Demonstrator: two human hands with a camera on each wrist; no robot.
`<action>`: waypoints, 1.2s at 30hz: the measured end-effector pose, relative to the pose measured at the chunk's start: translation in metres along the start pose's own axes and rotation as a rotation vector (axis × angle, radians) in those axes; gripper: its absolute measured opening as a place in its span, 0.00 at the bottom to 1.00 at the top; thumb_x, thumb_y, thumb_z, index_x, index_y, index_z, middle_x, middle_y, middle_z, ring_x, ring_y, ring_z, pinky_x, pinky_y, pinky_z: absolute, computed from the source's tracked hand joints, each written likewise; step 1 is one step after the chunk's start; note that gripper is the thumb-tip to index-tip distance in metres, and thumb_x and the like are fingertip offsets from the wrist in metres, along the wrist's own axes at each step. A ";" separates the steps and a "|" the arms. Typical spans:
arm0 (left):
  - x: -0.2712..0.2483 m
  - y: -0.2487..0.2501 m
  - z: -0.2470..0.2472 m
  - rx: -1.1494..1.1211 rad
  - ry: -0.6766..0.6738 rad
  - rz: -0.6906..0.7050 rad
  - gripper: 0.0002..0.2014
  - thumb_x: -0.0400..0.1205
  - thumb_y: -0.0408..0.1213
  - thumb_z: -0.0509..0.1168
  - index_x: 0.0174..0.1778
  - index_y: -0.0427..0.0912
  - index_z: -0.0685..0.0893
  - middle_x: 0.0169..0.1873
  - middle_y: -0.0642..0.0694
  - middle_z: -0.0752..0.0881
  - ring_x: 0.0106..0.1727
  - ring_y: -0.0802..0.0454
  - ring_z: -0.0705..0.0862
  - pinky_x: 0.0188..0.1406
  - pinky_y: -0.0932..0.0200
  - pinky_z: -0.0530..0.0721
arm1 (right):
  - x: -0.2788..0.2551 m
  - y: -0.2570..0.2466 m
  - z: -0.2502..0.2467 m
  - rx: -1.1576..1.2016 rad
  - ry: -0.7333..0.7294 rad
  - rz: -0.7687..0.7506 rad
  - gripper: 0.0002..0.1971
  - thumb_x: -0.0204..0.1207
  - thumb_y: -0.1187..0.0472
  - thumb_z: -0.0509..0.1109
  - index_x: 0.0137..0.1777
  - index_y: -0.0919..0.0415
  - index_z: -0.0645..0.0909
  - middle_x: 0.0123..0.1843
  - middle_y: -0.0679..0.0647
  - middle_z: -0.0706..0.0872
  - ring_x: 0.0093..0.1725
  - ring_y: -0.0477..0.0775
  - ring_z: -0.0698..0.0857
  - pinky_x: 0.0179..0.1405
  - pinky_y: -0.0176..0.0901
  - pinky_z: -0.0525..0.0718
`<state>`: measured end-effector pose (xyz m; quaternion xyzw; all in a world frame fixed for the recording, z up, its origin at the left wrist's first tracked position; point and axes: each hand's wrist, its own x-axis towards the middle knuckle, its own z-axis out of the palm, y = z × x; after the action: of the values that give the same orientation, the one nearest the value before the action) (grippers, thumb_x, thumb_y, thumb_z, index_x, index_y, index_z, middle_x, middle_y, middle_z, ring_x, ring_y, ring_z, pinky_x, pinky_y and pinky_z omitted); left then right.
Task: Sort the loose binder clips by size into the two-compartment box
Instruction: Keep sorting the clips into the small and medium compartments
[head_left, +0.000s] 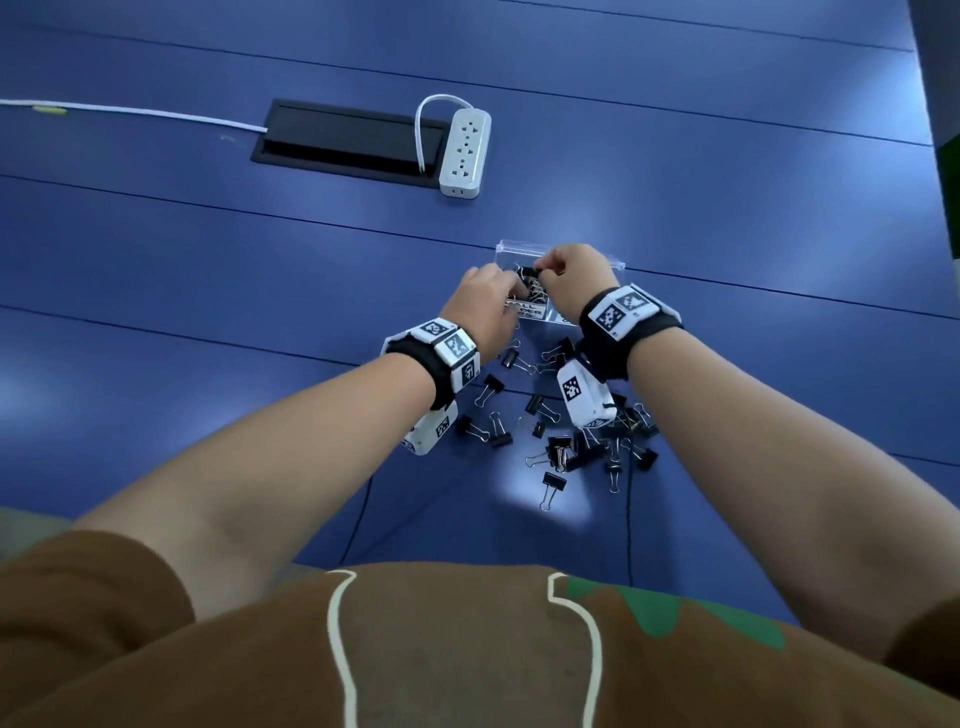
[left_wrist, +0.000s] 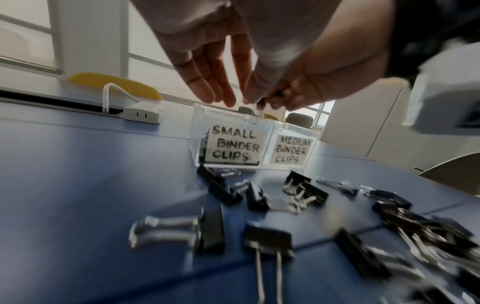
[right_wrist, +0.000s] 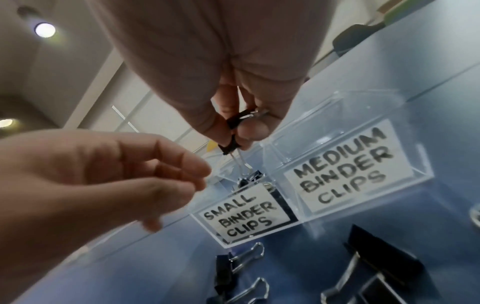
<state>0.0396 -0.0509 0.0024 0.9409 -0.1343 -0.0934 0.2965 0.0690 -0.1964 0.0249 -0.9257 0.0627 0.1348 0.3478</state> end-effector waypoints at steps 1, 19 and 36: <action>-0.009 -0.003 0.002 0.004 -0.018 0.001 0.10 0.79 0.30 0.61 0.54 0.40 0.83 0.54 0.39 0.82 0.60 0.41 0.75 0.60 0.52 0.74 | 0.003 -0.004 0.002 -0.030 -0.007 -0.010 0.11 0.76 0.65 0.62 0.53 0.60 0.85 0.42 0.54 0.84 0.42 0.55 0.81 0.48 0.44 0.82; -0.089 0.018 0.059 0.090 -0.467 0.123 0.14 0.80 0.34 0.64 0.62 0.39 0.78 0.60 0.40 0.76 0.59 0.40 0.79 0.59 0.47 0.80 | -0.107 0.080 0.000 -0.073 -0.161 0.035 0.09 0.70 0.69 0.65 0.44 0.56 0.84 0.39 0.52 0.85 0.39 0.52 0.81 0.44 0.38 0.77; -0.094 0.014 0.052 0.002 -0.309 -0.088 0.09 0.78 0.35 0.59 0.53 0.41 0.78 0.50 0.44 0.77 0.44 0.40 0.81 0.47 0.53 0.79 | -0.142 0.113 0.036 -0.137 -0.064 0.053 0.06 0.72 0.59 0.70 0.45 0.52 0.75 0.39 0.47 0.75 0.39 0.51 0.76 0.42 0.42 0.73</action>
<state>-0.0651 -0.0605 -0.0226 0.9206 -0.1370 -0.2499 0.2670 -0.0983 -0.2538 -0.0302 -0.9405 0.0668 0.1775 0.2819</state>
